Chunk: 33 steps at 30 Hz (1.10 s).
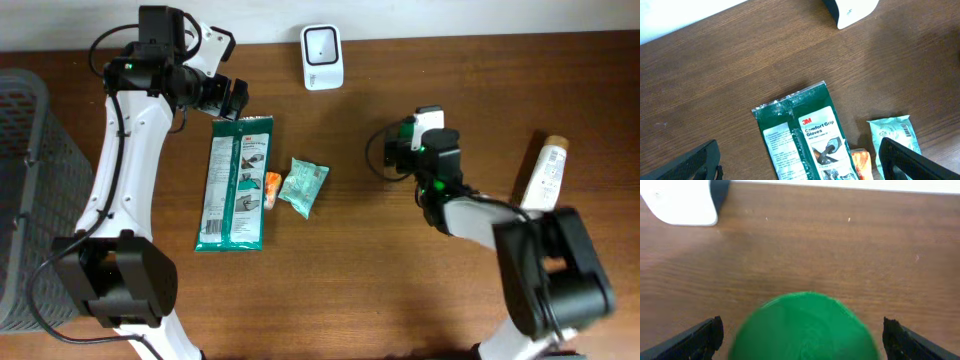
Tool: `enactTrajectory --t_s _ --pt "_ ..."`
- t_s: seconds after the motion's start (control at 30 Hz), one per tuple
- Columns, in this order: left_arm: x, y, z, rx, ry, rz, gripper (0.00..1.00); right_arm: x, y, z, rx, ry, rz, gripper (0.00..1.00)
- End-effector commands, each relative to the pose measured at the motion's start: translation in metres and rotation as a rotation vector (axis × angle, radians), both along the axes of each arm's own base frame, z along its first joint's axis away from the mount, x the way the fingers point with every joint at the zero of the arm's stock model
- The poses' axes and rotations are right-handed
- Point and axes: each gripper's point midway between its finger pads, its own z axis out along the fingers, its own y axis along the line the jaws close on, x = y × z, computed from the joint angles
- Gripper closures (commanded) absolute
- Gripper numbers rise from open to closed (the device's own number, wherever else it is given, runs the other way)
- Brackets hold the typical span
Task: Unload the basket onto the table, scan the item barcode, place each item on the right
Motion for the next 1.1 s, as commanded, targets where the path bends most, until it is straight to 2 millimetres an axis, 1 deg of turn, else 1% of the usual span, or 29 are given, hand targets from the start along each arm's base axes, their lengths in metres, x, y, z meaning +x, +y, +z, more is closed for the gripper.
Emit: enactTrajectory --t_s 0.0,0.07,0.1,0.17,0.23,0.3,0.33,0.4,0.47,0.63,0.7,0.73,0.8,0.87,0.9,1.07 --pt "-0.001 0.001 0.023 -0.003 -0.053 -0.003 0.01 -0.008 0.003 0.065 0.031 -0.07 0.025 0.02" --pt "-0.001 0.001 0.023 -0.003 -0.053 -0.003 0.01 -0.02 0.001 0.086 0.02 -0.009 0.026 0.02" --pt "-0.001 0.001 0.023 -0.003 -0.053 -0.003 0.01 -0.028 -0.001 0.097 0.008 0.06 0.025 0.01" --pt "-0.001 0.001 0.023 -0.003 -0.053 -0.003 0.01 -0.036 -0.001 0.106 -0.007 0.156 0.029 0.02" --pt "-0.001 0.001 0.023 -0.003 -0.053 -0.003 0.01 -0.044 0.003 0.123 0.003 0.233 0.054 0.02" --pt "-0.001 0.001 0.023 -0.003 -0.053 -0.003 0.01 -0.05 0.008 0.146 0.028 0.273 0.069 0.02" --pt "-0.001 0.001 0.023 -0.003 -0.053 -0.003 0.01 -0.053 0.007 0.158 0.058 0.286 0.045 0.02" --pt "-0.001 0.001 0.023 -0.003 -0.053 -0.003 0.01 -0.056 0.006 0.171 0.095 0.297 0.018 0.02" --pt "-0.001 0.001 0.023 -0.003 -0.053 -0.003 0.01 -0.057 0.008 0.172 0.104 0.302 0.026 0.02" --pt "-0.001 0.001 0.023 -0.003 -0.053 -0.003 0.01 -0.061 0.025 0.169 0.157 0.33 0.104 0.02" --pt "-0.001 0.001 0.023 -0.003 -0.053 -0.003 0.01 -0.06 0.025 0.165 0.155 0.341 0.101 0.02" --pt "-0.001 0.001 0.023 -0.003 -0.053 -0.003 0.01 -0.06 0.024 0.162 0.159 0.349 0.095 0.0" --pt "-0.001 0.001 0.023 -0.003 -0.053 -0.003 0.01 -0.059 0.024 0.156 0.18 0.373 0.071 0.03" --pt "-0.001 0.001 0.023 -0.003 -0.053 -0.003 0.01 -0.057 0.025 0.147 0.209 0.405 0.046 0.04" --pt "-0.001 0.001 0.023 -0.003 -0.053 -0.003 0.01 -0.056 0.027 0.145 0.212 0.415 0.05 0.04" --pt "-0.001 0.001 0.023 -0.003 -0.053 -0.003 0.01 -0.043 0.029 0.146 0.203 0.503 0.033 0.04"
